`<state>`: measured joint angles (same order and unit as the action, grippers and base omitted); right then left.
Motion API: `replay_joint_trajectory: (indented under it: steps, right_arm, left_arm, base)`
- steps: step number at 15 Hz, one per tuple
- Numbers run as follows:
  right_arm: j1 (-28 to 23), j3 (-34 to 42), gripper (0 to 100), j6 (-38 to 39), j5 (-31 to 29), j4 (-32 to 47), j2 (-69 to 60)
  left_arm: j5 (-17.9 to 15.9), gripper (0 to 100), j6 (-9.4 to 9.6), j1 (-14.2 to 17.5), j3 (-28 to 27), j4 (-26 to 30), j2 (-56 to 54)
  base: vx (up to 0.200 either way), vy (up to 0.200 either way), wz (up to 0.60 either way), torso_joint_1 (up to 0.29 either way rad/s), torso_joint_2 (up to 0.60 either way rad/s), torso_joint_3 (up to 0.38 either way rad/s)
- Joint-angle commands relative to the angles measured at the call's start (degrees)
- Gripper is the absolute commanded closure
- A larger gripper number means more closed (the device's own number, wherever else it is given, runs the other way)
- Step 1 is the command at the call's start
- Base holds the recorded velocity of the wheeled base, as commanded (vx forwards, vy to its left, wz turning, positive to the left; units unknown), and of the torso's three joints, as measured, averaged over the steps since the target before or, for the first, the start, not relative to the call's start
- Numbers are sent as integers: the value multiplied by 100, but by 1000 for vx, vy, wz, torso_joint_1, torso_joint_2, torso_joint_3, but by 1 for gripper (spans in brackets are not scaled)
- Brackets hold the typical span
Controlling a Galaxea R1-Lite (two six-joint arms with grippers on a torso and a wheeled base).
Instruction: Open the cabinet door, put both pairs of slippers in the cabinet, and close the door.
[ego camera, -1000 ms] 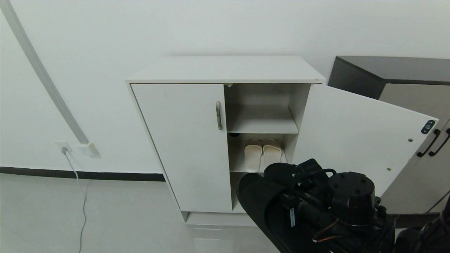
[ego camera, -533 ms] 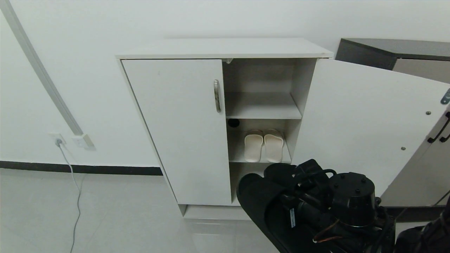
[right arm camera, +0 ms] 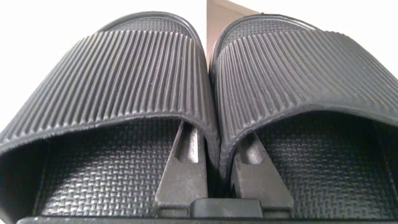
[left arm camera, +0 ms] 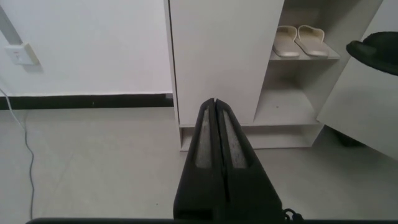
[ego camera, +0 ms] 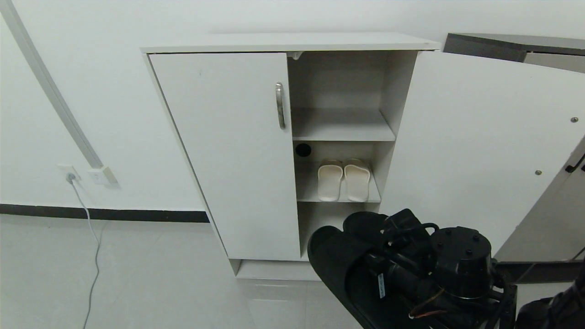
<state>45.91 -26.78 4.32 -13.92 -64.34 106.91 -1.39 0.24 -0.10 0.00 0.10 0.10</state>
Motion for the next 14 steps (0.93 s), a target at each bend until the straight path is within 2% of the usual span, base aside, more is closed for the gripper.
replay_joint_trajectory:
  steps: [1,4,7,9,12,14]
  right_arm:
    - [67,85,100,-71,-5,-26,49]
    - [111,-99,100,-115,-243,-536,532]
    - [155,-899,100,8,-1341,-263,1192]
    - [146,-1119,100,166,-1517,229,1271]
    - [269,-1795,100,983,-2044,1969,1253]
    - [454,-2375,100,1493,-2097,3050,1183]
  left_arm:
    - [-2,100,2,1,0,-1,-1]
    - [-2,100,2,1,0,-10,-1]
    - [-2,100,2,1,0,-1,-1]
    - [-2,100,-7,1,0,-1,-1]
    - [-2,100,-7,1,0,-1,-1]
    - [-2,100,-16,1,0,-10,-1]
  base:
    - [0,0,0,0,0,0]
    - [0,0,0,0,0,0]
    - [0,0,0,0,0,0]
    - [0,0,0,0,0,0]
    - [0,0,0,0,0,0]
    - [0,0,0,0,0,0]
